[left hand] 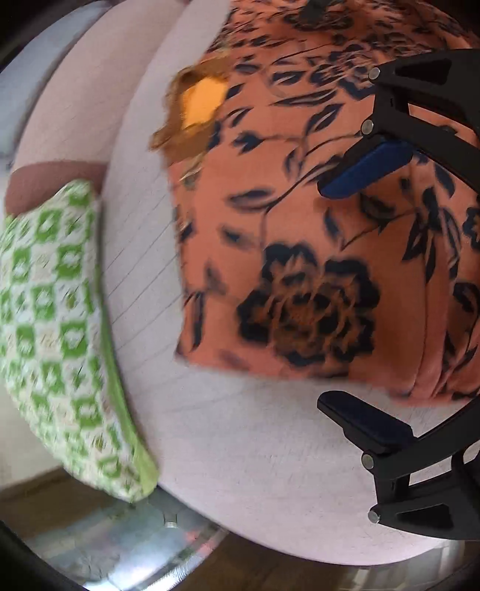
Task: Fold small clothes
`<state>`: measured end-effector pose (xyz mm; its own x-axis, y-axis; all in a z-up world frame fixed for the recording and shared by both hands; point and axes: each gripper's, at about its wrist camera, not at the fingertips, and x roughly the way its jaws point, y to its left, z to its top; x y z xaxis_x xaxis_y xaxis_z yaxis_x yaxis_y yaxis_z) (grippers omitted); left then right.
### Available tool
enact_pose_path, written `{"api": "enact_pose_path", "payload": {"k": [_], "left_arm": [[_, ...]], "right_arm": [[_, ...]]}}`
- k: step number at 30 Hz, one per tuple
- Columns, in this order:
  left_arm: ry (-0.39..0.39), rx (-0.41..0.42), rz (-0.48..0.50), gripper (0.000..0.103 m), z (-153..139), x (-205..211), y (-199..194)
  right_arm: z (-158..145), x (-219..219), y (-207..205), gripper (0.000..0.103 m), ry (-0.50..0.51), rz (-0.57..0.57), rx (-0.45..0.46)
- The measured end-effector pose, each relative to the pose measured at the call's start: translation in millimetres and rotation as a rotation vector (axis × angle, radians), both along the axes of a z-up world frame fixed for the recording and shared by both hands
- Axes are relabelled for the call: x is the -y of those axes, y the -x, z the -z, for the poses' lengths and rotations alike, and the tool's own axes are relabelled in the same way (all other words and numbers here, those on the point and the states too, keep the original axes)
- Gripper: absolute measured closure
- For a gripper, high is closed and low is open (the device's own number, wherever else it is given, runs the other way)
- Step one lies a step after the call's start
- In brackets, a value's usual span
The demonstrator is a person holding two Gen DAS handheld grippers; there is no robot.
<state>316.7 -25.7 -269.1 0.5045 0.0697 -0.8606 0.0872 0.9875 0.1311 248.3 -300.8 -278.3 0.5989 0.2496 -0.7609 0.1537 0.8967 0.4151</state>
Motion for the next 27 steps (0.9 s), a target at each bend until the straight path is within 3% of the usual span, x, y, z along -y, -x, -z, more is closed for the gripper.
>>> {"api": "enact_pose_path", "payload": {"k": [2,4,6,10,14,16,18,21,24,27], "left_arm": [[-0.035,0.022,-0.032,0.000,0.4,-7.0,-6.4],[-0.069,-0.014,-0.051,0.000,13.8,-13.4,-16.9],[-0.025,-0.024,-0.057,0.000,20.7,-18.2,-18.5],[0.001,-0.073,-0.070,0.000,17.4,-22.4,-25.1],[0.005,-0.026,-0.080,0.000,3.5,-24.2,-5.6],[-0.042,-0.008,-0.056,0.000,4.9,-20.4,11.1],[-0.129,-0.038,0.001,0.000,19.9,-11.1,19.8],[-0.139,0.024,0.025,0.000,6.3,-12.4,39.7],[-0.097,0.075,0.007,0.000,-11.1,-31.2,61.4],[-0.070,0.080,-0.064,0.000,-17.3,-67.9,78.2]], "right_arm": [[-2.5,22.2,-0.7,0.092,0.001,0.104,0.020],[12.0,35.6,-5.0,0.092,0.038,0.163,-0.050],[21.9,42.6,-5.9,0.092,-0.001,0.146,-0.051],[6.7,36.9,-0.1,0.092,-0.006,0.123,-0.057],[5.9,31.1,6.0,0.092,-0.031,0.084,-0.024],[9.5,14.7,8.3,0.092,-0.027,0.037,-0.030],[24.3,-5.1,5.3,0.091,-0.003,-0.032,-0.117],[14.5,-15.0,23.4,0.092,0.081,-0.035,-0.086],[-7.1,0.6,55.4,0.092,-0.003,-0.012,-0.005],[-25.3,18.6,87.8,0.092,0.002,0.031,0.071]]}}
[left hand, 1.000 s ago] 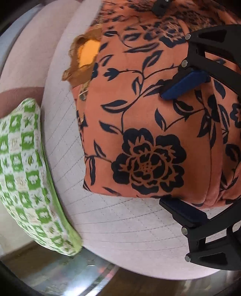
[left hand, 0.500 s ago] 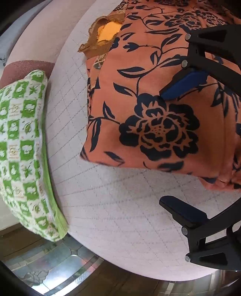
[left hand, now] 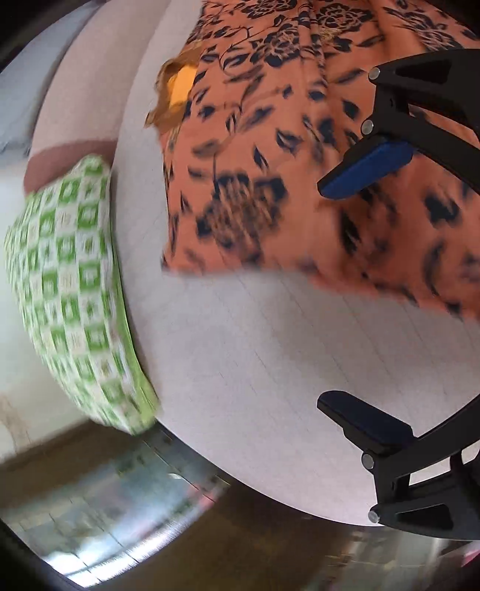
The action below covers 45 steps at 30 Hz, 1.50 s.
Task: Fold small clothes
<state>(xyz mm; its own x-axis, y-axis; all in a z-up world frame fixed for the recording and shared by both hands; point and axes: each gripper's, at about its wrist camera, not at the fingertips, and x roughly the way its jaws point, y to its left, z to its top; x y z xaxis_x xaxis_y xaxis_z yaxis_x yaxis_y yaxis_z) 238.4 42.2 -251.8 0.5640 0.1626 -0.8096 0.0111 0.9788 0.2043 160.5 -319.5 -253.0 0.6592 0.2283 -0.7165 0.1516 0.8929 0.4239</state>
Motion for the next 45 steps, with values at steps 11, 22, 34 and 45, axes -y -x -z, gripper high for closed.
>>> {"api": "enact_pose_path", "payload": {"k": [11,22,34,45], "left_arm": [[0.394,-0.141,0.045,0.017,18.8,-92.8,89.6],[0.531,-0.225,0.293,0.042,22.2,-82.4,132.8],[0.568,-0.258,0.355,0.059,23.1,-69.8,134.5],[0.520,-0.248,0.402,0.041,23.3,-54.7,137.6]], "right_arm": [[11.2,70.0,119.3,0.022,-0.215,0.110,0.069],[48.4,89.1,168.2,0.022,-0.405,0.107,-0.043],[92.5,105.0,195.5,0.033,-0.631,0.156,-0.125],[84.7,42.9,173.7,0.073,-0.486,-0.051,-0.178]]}}
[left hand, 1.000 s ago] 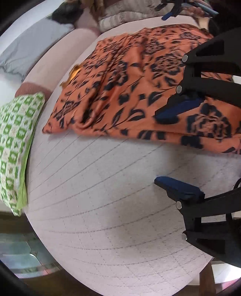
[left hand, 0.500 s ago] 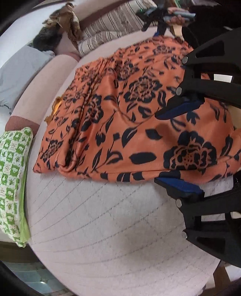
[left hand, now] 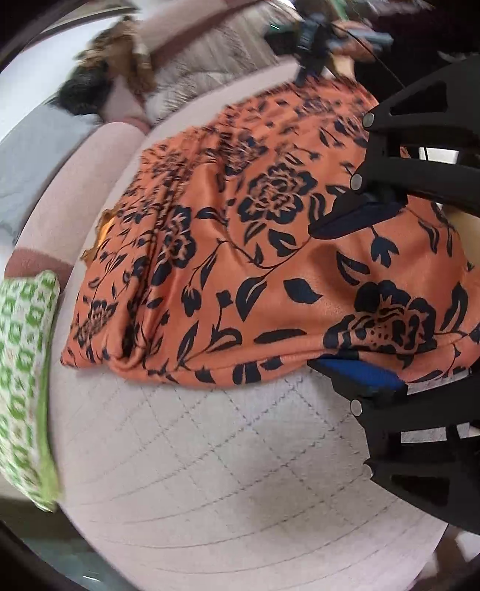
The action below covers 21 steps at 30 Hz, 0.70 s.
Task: Fold small clothes
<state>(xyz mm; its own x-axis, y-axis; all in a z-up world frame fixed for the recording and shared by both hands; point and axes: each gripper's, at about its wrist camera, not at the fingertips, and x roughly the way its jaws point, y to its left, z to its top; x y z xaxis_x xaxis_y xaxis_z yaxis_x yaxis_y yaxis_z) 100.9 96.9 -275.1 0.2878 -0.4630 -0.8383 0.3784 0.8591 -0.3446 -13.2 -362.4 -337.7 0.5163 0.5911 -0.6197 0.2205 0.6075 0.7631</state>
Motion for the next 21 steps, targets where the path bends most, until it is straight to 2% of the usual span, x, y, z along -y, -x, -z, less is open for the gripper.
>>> {"api": "enact_pose_path", "payload": {"k": [2,4,5,6,8,11,13,15,17,18,21], "left_arm": [[-0.017,0.015,0.006,0.056,0.0,2.3,0.3],[-0.001,0.002,-0.024,0.085,1.8,-3.6,-4.3],[0.027,-0.018,-0.042,0.089,3.4,-8.9,-7.2],[0.064,-0.044,-0.060,0.089,5.6,-14.3,-10.1],[0.078,-0.055,-0.064,0.089,6.9,-16.3,-11.4],[0.017,-0.019,-0.034,0.086,5.5,-6.8,-8.5],[0.023,-0.016,-0.006,0.066,4.0,-1.7,-6.5],[-0.004,0.006,0.021,0.063,1.4,5.7,-2.0],[-0.046,0.033,0.045,0.063,0.4,13.1,1.8],[-0.042,0.032,0.050,0.065,0.4,13.7,2.1],[-0.002,-0.005,0.017,0.086,2.8,4.3,-2.5]], "right_arm": [[0.2,-2.8,-2.3,0.080,0.032,0.000,-0.008],[-1.1,-4.1,-3.0,0.080,0.047,0.000,-0.006],[-0.6,-3.8,-4.0,0.080,0.044,0.004,-0.010],[0.4,-3.0,-5.2,0.080,0.037,0.009,-0.015],[4.2,-1.0,-5.0,0.080,0.023,0.017,-0.020],[6.2,0.7,-5.4,0.081,0.013,0.015,-0.023],[9.6,3.4,-5.9,0.082,-0.008,0.021,-0.032],[11.2,6.2,-5.3,0.082,-0.027,0.024,-0.034],[9.4,4.7,-5.6,0.082,-0.014,0.016,-0.028],[7.2,2.7,-5.8,0.082,0.003,0.008,-0.022],[-0.5,-6.0,-6.8,0.081,0.058,-0.025,0.003]]}}
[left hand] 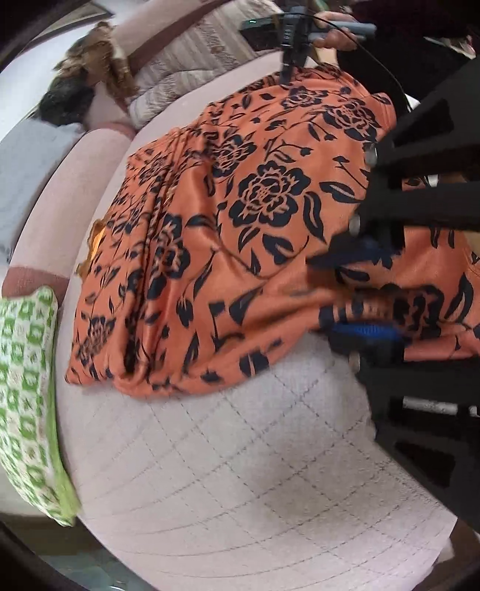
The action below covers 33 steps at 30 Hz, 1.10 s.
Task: Fold small clothes
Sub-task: 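Grasp the blouse hem with both grippers and lift it toward the collar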
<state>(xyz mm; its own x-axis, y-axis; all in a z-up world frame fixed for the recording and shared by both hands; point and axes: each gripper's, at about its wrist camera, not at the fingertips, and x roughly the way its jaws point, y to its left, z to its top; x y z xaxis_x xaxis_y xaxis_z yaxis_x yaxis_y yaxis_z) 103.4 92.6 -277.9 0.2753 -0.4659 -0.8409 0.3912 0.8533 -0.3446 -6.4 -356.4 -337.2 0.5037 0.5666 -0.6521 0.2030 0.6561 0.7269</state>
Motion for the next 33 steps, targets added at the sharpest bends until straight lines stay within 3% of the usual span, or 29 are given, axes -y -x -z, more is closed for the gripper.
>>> {"api": "enact_pose_path", "payload": {"k": [4,7,9,19,21,25,29,33], "left_arm": [[0.103,-0.065,-0.037,0.091,3.7,-17.5,-5.8],[0.124,-0.026,-0.029,0.092,0.3,-17.8,-4.2],[0.185,-0.007,-0.027,0.092,-7.1,-19.5,-3.8],[0.437,0.036,-0.041,0.093,-38.2,-30.8,-16.9],[0.499,0.031,-0.050,0.093,-46.6,-28.5,-28.2],[0.542,0.048,-0.083,0.093,-60.3,-22.1,-61.0],[0.542,0.064,-0.192,0.093,-67.5,-29.8,-113.0],[0.563,0.083,-0.403,0.093,-54.6,-52.1,-170.7]], "right_arm": [[-7.5,-15.0,-3.8,0.083,0.020,-0.069,0.034],[-13.2,-23.6,-8.9,0.084,0.037,-0.097,0.063],[-17.3,-24.4,-11.1,0.084,0.022,-0.087,0.087],[-55.4,-5.7,-23.3,0.085,-0.230,0.026,0.339],[-65.5,-4.4,-38.9,0.085,-0.265,0.043,0.364],[-82.1,11.0,-79.0,0.085,-0.309,0.098,0.422],[-83.8,43.1,-127.8,0.085,-0.341,0.213,0.448],[-55.2,85.9,-171.6,0.085,-0.355,0.418,0.361]]}}
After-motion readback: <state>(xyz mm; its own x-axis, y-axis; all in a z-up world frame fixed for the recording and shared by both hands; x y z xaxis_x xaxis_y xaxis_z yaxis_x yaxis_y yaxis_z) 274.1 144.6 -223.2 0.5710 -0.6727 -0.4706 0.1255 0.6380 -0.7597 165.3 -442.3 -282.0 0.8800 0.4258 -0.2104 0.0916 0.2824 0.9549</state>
